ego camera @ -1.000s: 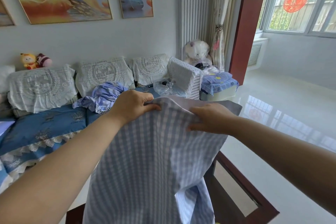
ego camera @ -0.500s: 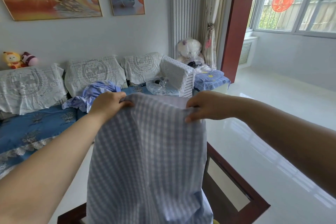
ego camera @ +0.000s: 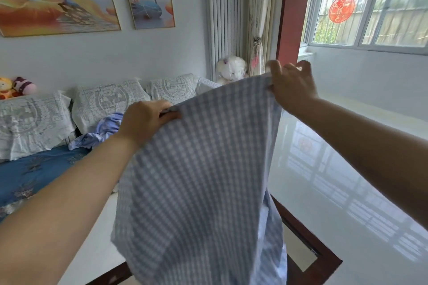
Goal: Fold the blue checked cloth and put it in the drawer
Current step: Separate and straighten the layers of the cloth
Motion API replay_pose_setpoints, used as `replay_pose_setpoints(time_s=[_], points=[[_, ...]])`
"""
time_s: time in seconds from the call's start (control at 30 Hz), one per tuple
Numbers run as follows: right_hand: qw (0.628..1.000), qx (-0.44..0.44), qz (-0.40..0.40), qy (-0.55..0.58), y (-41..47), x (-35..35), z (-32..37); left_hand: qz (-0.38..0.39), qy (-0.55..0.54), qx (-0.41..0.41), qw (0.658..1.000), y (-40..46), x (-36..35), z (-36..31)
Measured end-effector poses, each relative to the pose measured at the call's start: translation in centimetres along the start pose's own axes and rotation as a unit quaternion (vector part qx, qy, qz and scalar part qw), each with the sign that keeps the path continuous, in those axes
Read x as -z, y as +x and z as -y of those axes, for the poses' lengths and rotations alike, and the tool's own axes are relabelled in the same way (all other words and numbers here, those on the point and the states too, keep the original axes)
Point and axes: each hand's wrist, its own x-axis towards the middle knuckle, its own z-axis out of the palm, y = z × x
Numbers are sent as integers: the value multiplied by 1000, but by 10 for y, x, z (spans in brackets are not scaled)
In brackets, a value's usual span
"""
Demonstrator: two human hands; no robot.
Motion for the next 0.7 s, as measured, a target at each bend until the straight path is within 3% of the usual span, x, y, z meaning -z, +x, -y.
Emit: replay_pose_setpoints(time_s=[0.13,0.23,0.33,0.43,0.47,0.53,0.6,0.7], points=[[990,-32,78,-109,8,19,12,-11,45,-64,997,-9,-11,-7],[982,-15,149,-119,2,34,21,-8,56,15,998,-6,-6,-2],[977,19,211,-8,-9,47,28,20,50,99,994,6,6,9],[941,13,297,164,-21,51,26,28,40,113,992,11,14,17],[925,-35,293,238,-24,50,22,23,37,102,994,12,16,18],[895,-141,204,372,-22,46,7,15,12,77,997,16,21,18],[838,-224,79,491,-20,44,0,3,-19,49,999,21,31,14],[662,-301,-4,687,-27,43,4,-13,-78,41,996,28,42,9]])
